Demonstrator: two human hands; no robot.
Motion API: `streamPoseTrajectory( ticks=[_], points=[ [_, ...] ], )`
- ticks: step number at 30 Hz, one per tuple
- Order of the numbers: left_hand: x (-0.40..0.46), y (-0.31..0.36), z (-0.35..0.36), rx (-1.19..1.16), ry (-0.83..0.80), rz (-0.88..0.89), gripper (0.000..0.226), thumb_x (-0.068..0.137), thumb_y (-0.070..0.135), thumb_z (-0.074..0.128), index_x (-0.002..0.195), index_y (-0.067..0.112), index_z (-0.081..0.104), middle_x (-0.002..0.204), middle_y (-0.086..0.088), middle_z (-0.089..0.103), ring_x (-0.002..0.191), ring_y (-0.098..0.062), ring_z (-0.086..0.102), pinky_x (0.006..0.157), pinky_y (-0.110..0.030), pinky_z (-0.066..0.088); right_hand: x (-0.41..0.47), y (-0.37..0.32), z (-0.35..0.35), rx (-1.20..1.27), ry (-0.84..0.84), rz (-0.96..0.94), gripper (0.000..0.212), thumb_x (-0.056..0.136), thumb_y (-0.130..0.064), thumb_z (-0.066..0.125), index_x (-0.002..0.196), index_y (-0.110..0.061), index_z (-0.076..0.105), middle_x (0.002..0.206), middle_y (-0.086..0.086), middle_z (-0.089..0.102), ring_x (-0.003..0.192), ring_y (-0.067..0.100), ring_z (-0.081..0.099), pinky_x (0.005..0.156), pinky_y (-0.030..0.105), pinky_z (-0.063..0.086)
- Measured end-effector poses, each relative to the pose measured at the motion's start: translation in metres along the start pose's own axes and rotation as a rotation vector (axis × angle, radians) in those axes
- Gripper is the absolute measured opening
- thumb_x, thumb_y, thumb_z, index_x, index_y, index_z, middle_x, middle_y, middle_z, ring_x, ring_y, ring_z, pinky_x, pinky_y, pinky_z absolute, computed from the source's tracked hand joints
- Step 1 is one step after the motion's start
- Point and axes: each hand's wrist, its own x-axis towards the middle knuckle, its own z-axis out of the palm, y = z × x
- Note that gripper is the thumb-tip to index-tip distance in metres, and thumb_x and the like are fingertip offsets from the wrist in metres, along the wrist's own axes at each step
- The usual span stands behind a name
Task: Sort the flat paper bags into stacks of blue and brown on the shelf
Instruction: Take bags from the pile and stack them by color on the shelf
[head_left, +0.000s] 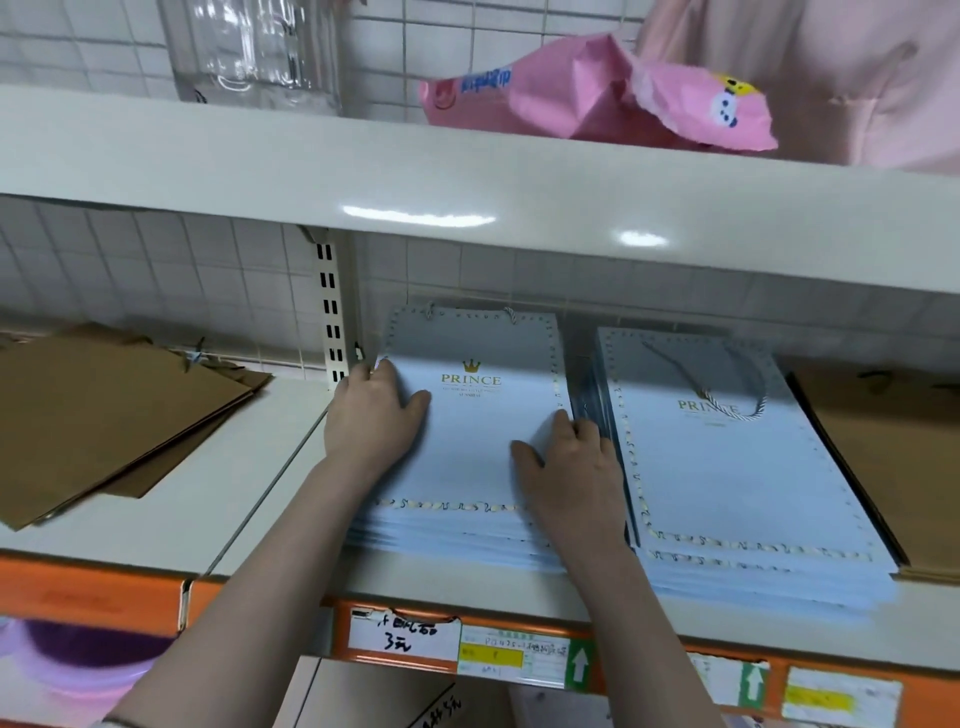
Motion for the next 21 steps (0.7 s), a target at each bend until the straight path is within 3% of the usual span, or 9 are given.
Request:
streamPoseTrajectory(
  ticks=[6,11,13,16,21],
  points=[
    [-0.028,0.008,-0.013,0.051,0.116,0.034,0.062,0.091,0.040,0.055,0.136,0.001,0.041,0.138,-0.019,0.042,0.126,-0.035,0.037,0.103,-0.038,0.028,-0.018,0.005,-0.009,0.028,0.023,-0.043,0.062,0.098,-0.046,0.034,0.147,-0.010,0.024,0.146,0.008,0.032,0.133,0.024,0.029,0.111,0.035,0.028],
    [-0.071,0.008,-0.022,0.117,0.206,0.023,0.064,0.091,0.038,0.056,0.139,-0.001,0.039,0.139,-0.021,0.042,0.129,-0.035,0.035,0.106,-0.038,0.025,-0.045,0.015,-0.012,0.030,-0.032,-0.110,0.063,0.099,-0.045,0.030,0.150,-0.010,0.016,0.156,0.010,0.015,0.144,0.026,0.010,0.117,0.036,0.009],
    [-0.090,0.003,-0.025,0.153,0.230,-0.009,0.063,0.090,0.036,0.057,0.137,-0.002,0.040,0.139,-0.023,0.042,0.131,-0.036,0.034,0.108,-0.040,0.025,-0.059,0.017,-0.007,0.032,0.006,-0.150,0.063,0.098,-0.041,0.041,0.147,-0.005,0.026,0.153,0.016,0.025,0.143,0.031,0.018,0.116,0.039,0.015],
    [-0.116,-0.011,-0.028,0.253,0.238,-0.054,0.065,0.089,0.036,0.060,0.137,-0.003,0.041,0.140,-0.025,0.041,0.133,-0.038,0.032,0.111,-0.042,0.023,-0.073,0.019,0.012,0.071,0.163,-0.175,0.059,0.082,-0.030,0.071,0.125,0.006,0.055,0.127,0.026,0.055,0.122,0.043,0.049,0.099,0.051,0.041],
    [-0.149,-0.037,-0.043,0.329,0.252,-0.101,0.062,0.085,0.031,0.066,0.130,-0.007,0.047,0.134,-0.031,0.045,0.128,-0.045,0.036,0.108,-0.047,0.026,-0.096,0.007,0.021,0.035,0.136,-0.225,0.059,0.078,-0.033,0.073,0.121,0.005,0.059,0.122,0.026,0.057,0.120,0.044,0.050,0.099,0.051,0.041]
  ],
)
